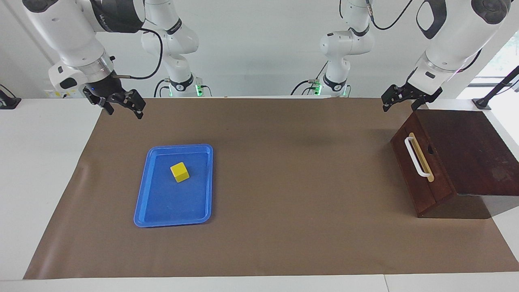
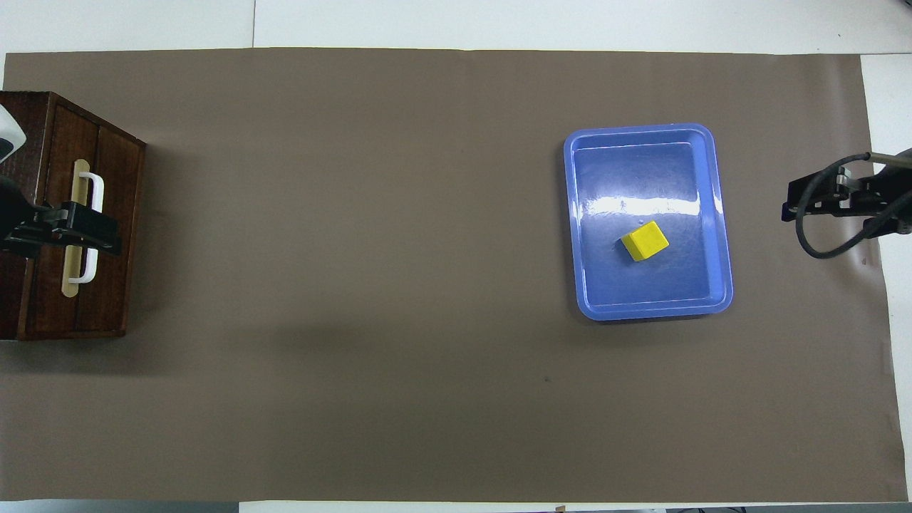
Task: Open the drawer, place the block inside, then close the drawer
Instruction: 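Reach the right gripper down over the yellow cube in the tray, then grasp the yellow cube with the right gripper while the left gripper pulls the drawer, then carry the cube toward the left gripper while the left gripper reaches over, then grasp the yellow cube with the left gripper from the right gripper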
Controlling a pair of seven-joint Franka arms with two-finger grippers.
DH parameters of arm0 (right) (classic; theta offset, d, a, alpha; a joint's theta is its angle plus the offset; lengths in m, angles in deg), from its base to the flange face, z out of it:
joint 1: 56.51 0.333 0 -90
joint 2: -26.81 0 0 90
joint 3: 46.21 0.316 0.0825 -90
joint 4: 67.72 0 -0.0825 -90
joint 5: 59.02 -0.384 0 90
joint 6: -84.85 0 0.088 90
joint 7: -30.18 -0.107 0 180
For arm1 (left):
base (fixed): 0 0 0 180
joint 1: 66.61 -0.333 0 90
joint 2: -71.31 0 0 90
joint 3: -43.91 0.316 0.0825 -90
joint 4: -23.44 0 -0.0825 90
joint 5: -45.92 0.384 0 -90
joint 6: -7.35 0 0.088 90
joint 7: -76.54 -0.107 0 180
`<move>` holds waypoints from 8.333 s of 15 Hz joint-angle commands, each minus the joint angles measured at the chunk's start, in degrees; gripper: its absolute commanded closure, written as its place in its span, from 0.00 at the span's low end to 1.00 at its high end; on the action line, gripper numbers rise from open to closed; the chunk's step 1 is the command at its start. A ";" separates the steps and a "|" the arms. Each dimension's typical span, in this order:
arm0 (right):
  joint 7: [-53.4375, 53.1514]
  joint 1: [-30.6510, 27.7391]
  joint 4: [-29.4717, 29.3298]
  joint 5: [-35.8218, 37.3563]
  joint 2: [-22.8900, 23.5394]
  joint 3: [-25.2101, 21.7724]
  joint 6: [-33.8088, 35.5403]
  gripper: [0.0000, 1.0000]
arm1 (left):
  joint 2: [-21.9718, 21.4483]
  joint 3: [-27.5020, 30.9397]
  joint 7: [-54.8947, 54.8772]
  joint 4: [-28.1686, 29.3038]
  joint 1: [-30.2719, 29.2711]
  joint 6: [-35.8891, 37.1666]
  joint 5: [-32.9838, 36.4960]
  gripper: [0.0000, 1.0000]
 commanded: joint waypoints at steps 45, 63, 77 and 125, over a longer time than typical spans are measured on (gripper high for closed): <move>-27.55 -1.92 14.75 -27.99 20.65 0.68 -25.21 0.03 | 10.66 -0.67 16.60 22.71 2.81 -46.09 30.22 0.00; -43.23 -3.06 -3.41 -29.57 25.13 0.94 -11.96 1.00 | 11.71 -0.67 25.32 11.67 12.66 -33.55 19.33 0.00; -81.25 19.08 -9.94 -33.80 23.73 0.51 -14.40 1.00 | 14.08 -1.02 87.10 -3.21 16.53 -15.41 2.18 0.00; -91.97 23.66 -9.07 -27.28 23.12 0.77 -23.28 1.00 | 32.72 1.96 128.94 -24.22 36.57 -16.64 -0.28 1.00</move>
